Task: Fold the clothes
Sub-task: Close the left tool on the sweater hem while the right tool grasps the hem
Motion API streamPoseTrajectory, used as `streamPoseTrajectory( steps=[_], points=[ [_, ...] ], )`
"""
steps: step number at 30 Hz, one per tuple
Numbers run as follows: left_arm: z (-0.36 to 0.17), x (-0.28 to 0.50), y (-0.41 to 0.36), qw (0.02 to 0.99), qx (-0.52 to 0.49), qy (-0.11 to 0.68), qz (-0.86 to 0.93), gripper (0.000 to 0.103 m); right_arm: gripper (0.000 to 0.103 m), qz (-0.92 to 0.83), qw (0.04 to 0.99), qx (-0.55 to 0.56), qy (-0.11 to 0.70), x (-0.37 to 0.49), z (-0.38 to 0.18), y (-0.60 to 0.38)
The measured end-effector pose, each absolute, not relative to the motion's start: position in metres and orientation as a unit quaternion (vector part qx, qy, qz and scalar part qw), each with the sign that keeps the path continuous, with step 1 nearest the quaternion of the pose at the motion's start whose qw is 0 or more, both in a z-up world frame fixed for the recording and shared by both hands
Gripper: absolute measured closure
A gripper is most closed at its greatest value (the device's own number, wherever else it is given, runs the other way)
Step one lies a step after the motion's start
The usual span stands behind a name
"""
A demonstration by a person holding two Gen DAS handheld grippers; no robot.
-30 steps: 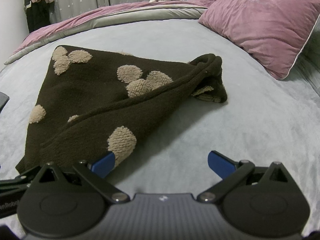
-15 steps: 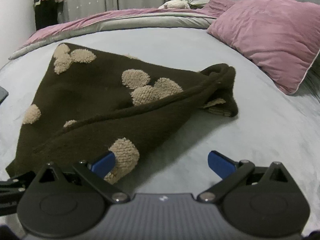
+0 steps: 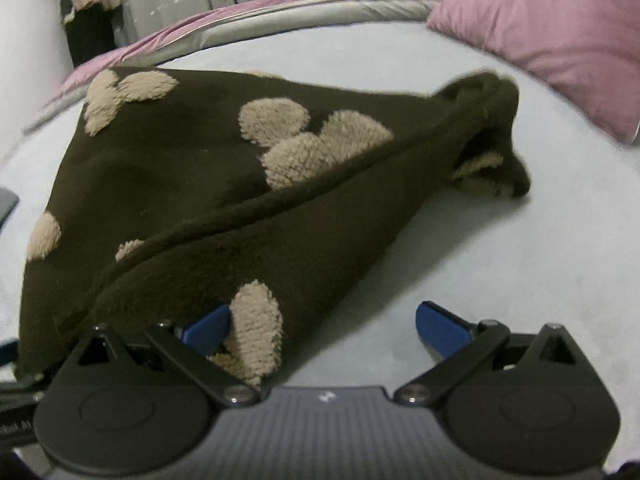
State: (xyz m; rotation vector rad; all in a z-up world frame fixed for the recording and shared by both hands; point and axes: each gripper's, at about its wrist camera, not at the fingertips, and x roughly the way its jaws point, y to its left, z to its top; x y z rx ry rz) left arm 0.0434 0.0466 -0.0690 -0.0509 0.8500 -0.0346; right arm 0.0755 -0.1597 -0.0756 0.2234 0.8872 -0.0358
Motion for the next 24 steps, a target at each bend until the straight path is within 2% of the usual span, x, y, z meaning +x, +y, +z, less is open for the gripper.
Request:
streamPoseTrajectory(
  steps=[11, 18, 20, 24],
  points=[
    [-0.085, 0.039, 0.059, 0.924, -0.034, 0.375, -0.066, 0.0, 0.0, 0.005, 0.918, 0.097, 0.385, 0.068, -0.088, -0.157],
    [-0.076, 0.042, 0.069, 0.915, -0.046, 0.392, -0.087, 0.0, 0.0, 0.01, 0.898, 0.121, 0.423, 0.077, -0.072, -0.165],
    [-0.071, 0.039, 0.074, 0.918, -0.063, 0.383, -0.082, 0.007, 0.0, 0.018, 0.895, 0.144, 0.422, 0.074, -0.07, -0.168],
    [-0.064, 0.032, 0.09, 0.92, -0.118, 0.366, -0.074, 0.031, 0.0, 0.031, 0.893, 0.167, 0.417, 0.069, -0.06, -0.17]
  ],
)
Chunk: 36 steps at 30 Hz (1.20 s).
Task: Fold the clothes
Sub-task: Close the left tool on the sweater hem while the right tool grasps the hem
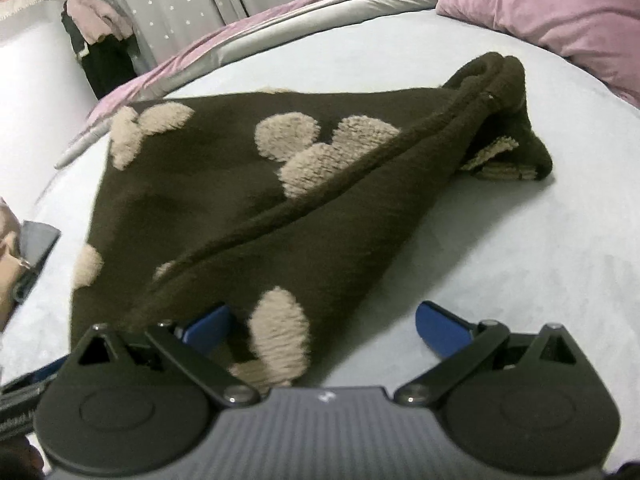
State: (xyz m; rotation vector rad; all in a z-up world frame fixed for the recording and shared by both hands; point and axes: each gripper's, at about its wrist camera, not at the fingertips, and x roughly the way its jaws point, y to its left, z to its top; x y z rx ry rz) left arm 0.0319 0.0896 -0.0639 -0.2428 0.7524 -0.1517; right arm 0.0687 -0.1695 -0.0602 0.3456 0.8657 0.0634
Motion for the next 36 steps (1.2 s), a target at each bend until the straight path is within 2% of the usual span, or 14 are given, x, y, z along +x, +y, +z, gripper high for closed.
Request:
streamPoseTrajectory(
  steps=[1, 4, 12, 20, 25, 27, 29, 30, 31, 32, 36],
  points=[
    [-0.064, 0.032, 0.093, 0.918, -0.131, 0.366, -0.074, 0.038, 0.0, 0.035, 0.894, 0.17, 0.414, 0.066, -0.058, -0.168],
    [-0.066, 0.034, 0.101, 0.911, -0.164, 0.371, -0.074, 0.043, 0.001, 0.059, 0.895, 0.176, 0.405, 0.058, -0.047, -0.162],
    [-0.061, 0.036, 0.121, 0.918, -0.196, 0.343, -0.036, 0.043, 0.001, 0.101, 0.896, 0.166, 0.399, 0.049, -0.036, -0.128],
    [-0.08, 0.052, 0.134, 0.91, -0.19, 0.369, -0.005, 0.043, 0.001, 0.135, 0.895, 0.132, 0.405, 0.051, -0.045, -0.081],
    [-0.088, 0.056, 0.127, 0.911, -0.176, 0.371, -0.015, 0.047, 0.001, 0.115, 0.909, 0.045, 0.398, 0.049, -0.06, -0.055],
    [-0.088, 0.057, 0.123, 0.913, -0.169, 0.372, -0.024, 0.054, 0.001, 0.107, 0.915, 0.017, 0.389, 0.046, -0.063, -0.05],
    [-0.089, 0.057, 0.119, 0.912, -0.167, 0.374, -0.033, 0.065, 0.009, 0.099, 0.92, 0.0, 0.379, 0.043, -0.064, -0.048],
    [-0.089, 0.057, 0.116, 0.911, -0.166, 0.375, -0.036, 0.075, 0.012, 0.099, 0.922, -0.009, 0.374, 0.041, -0.063, -0.047],
    [-0.09, 0.057, 0.114, 0.911, -0.165, 0.376, -0.039, 0.087, 0.022, 0.098, 0.924, -0.017, 0.369, 0.039, -0.063, -0.049],
    [-0.09, 0.055, 0.113, 0.911, -0.165, 0.375, -0.043, 0.09, 0.033, 0.098, 0.926, -0.027, 0.363, 0.036, -0.063, -0.05],
    [-0.085, 0.044, 0.106, 0.918, -0.151, 0.364, -0.052, 0.094, 0.057, 0.106, 0.933, -0.036, 0.343, 0.025, -0.06, -0.064]
  ],
)
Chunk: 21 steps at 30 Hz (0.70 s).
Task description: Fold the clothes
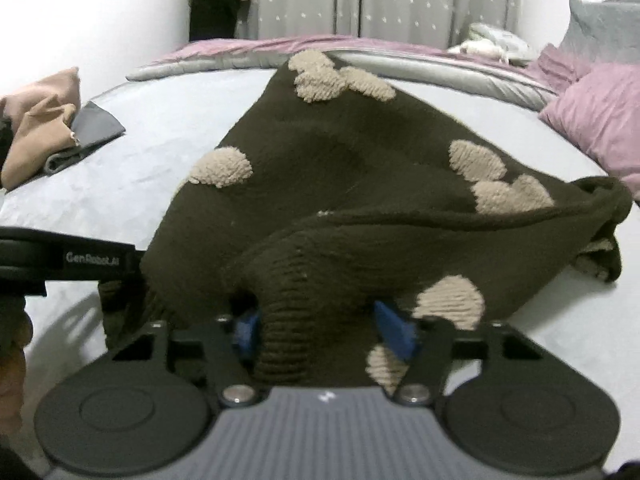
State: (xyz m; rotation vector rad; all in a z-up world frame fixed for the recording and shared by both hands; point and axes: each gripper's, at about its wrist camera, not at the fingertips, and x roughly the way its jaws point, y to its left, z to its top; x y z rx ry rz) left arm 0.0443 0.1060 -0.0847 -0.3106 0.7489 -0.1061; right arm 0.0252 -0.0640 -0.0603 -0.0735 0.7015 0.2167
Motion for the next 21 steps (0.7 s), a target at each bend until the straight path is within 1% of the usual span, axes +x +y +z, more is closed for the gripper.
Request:
streamPoseTrajectory(
  steps=[2, 4, 12, 17, 21],
  points=[
    [-0.079, 0.04, 0.106, 0.92, -0.152, 0.357, -0.058, 0.094, 0.078, 0.103, 0.935, -0.028, 0.339, 0.018, -0.059, -0.074],
    [-0.075, 0.036, 0.107, 0.921, -0.16, 0.351, -0.061, 0.095, 0.087, 0.094, 0.935, -0.025, 0.342, 0.016, -0.058, -0.084],
    [-0.07, 0.013, 0.103, 0.921, -0.169, 0.347, -0.059, 0.095, 0.09, 0.072, 0.943, 0.002, 0.325, -0.017, -0.04, -0.142],
    [-0.062, -0.004, 0.091, 0.926, -0.146, 0.344, -0.055, 0.095, 0.09, 0.043, 0.951, 0.01, 0.306, -0.036, -0.023, -0.18],
    [-0.057, -0.025, 0.083, 0.923, -0.148, 0.351, -0.048, 0.095, 0.09, 0.012, 0.954, 0.031, 0.296, -0.046, -0.013, -0.217]
  ],
)
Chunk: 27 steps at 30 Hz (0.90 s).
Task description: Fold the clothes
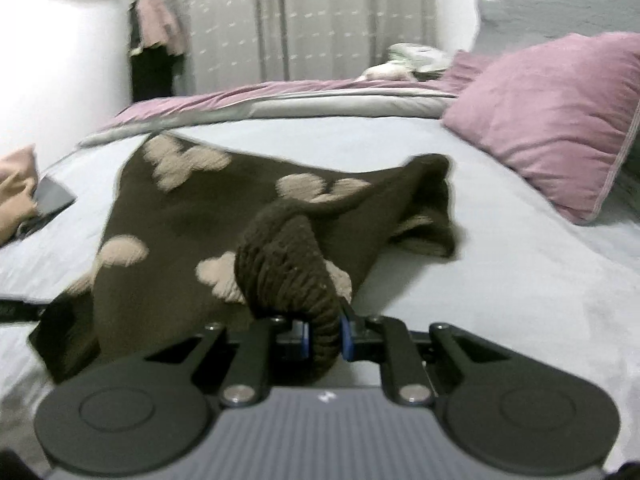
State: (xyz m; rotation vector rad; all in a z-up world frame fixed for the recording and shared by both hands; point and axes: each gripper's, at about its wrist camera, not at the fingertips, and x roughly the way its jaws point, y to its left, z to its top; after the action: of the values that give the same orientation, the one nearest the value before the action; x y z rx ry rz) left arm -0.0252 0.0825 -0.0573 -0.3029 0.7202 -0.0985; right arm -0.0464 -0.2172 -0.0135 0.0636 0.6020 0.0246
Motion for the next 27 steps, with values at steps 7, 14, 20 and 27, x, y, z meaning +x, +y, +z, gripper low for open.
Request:
streamPoseTrajectory(
  steps=[7, 14, 20, 27],
  points=[
    [-0.043, -0.057, 0.071, 0.926, -0.135, 0.351, -0.037, 0.096, 0.09, -0.03, 0.957, 0.076, 0.279, -0.061, 0.001, -0.273],
    [-0.016, -0.08, 0.069, 0.937, -0.117, 0.328, -0.027, 0.096, 0.09, -0.062, 0.954, 0.122, 0.268, -0.073, 0.016, -0.316],
    [0.011, -0.083, 0.084, 0.948, -0.093, 0.306, 0.003, 0.096, 0.09, -0.081, 0.946, 0.155, 0.274, -0.08, 0.018, -0.344],
    [0.017, -0.087, 0.105, 0.948, -0.082, 0.302, 0.047, 0.096, 0.09, -0.104, 0.927, 0.189, 0.306, -0.074, 0.004, -0.373]
  ],
)
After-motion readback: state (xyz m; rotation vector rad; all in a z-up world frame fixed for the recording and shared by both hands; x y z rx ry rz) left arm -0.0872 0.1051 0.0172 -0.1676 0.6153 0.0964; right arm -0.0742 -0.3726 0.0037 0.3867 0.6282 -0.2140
